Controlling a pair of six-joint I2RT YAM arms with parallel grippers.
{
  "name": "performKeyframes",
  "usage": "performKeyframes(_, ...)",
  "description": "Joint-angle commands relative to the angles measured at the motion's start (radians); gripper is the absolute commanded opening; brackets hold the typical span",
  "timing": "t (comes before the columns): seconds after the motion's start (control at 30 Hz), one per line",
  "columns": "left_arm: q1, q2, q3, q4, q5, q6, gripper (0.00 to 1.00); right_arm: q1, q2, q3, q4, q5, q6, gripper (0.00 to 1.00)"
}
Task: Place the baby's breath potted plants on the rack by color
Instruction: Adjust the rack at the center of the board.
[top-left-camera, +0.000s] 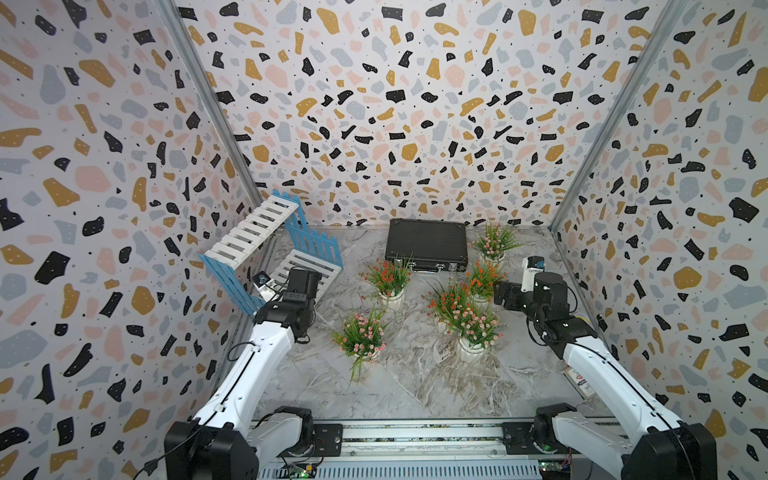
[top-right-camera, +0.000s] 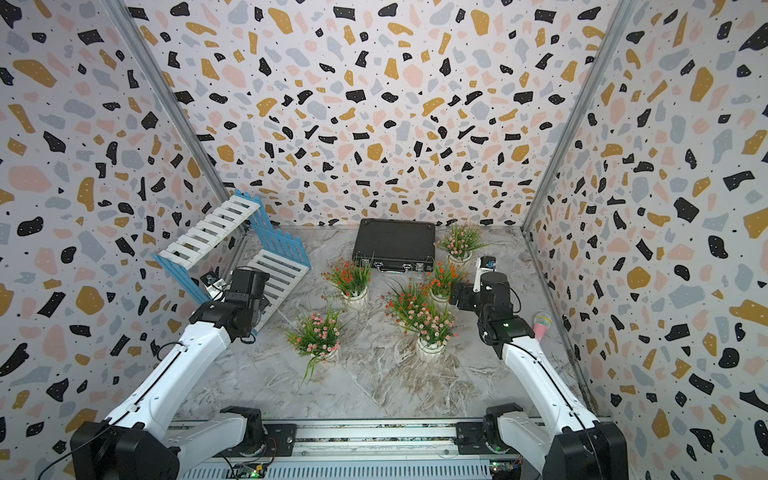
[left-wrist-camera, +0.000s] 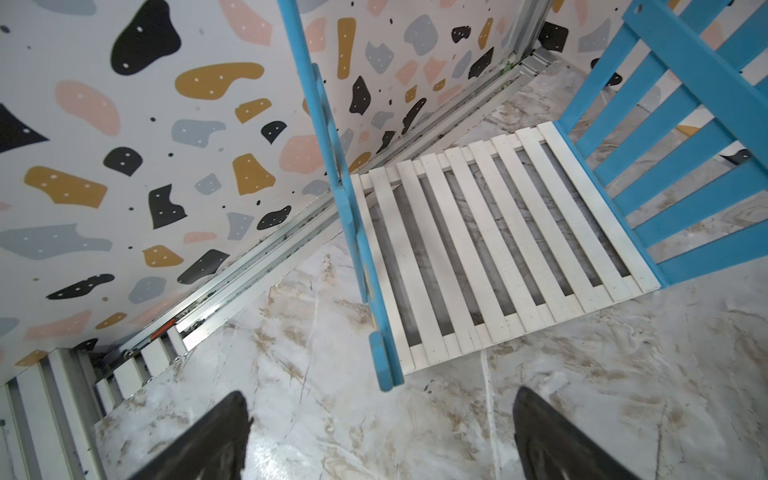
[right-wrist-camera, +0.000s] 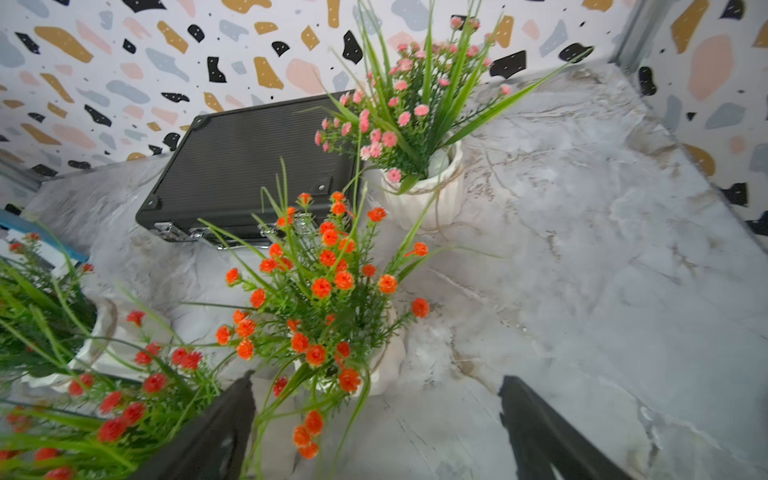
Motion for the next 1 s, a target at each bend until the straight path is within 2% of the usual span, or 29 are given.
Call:
performKeyframes(0.0, 0.007, 0.013, 0.036, -0.031, -0.061, -0.121, 0.97, 0.017, 0.019, 0.031, 0.001, -0.064, 0.0, 0.92)
performKeyframes(0.1, 0.03, 0.041, 0.036, -0.023, -0.041, -0.143, 0.95, 0.033, 0.039, 0.036, 0.006, -0.079, -0.005, 0.9)
performKeyframes(0.27, 0.064, 0.071, 0.028, 0.028, -0.026, -0.129, 0.85, 0.044, 0.052, 0.049, 0.001, -0.095, -0.014, 0.84)
performKeyframes(0.37, 0.079, 0.09, 0.021, 0.046, -0.021, -0.126, 0.82, 0.047, 0.069, 0.064, -0.015, -0.109, -0.015, 0.74)
performKeyframes(0.53, 0.09, 0.115, -0.002, 0.099, -0.039, -0.103, 0.7, 0.051, 0.079, 0.075, -0.026, -0.123, -0.012, 0.7)
performKeyframes(0.57, 0.091, 0.119, -0.005, 0.115, -0.04, -0.089, 0.66, 0.051, 0.078, 0.072, -0.026, -0.123, -0.012, 0.71)
performKeyframes(0.7, 0.091, 0.124, -0.016, 0.177, -0.035, -0.028, 0.31, 0.053, 0.073, 0.076, -0.037, -0.109, -0.022, 0.72)
performKeyframes(0.8, 0.091, 0.122, -0.026, 0.201, -0.031, -0.014, 0.14, 0.053, 0.074, 0.087, -0.052, -0.098, -0.029, 0.73)
performKeyframes(0.9, 0.091, 0.118, -0.031, 0.213, -0.023, 0.027, 0.05, 0.053, 0.077, 0.093, -0.054, -0.098, -0.028, 0.73)
performKeyframes(0.97, 0.091, 0.115, -0.031, 0.216, -0.019, 0.041, 0.03, 0.053, 0.08, 0.094, -0.052, -0.096, -0.026, 0.73)
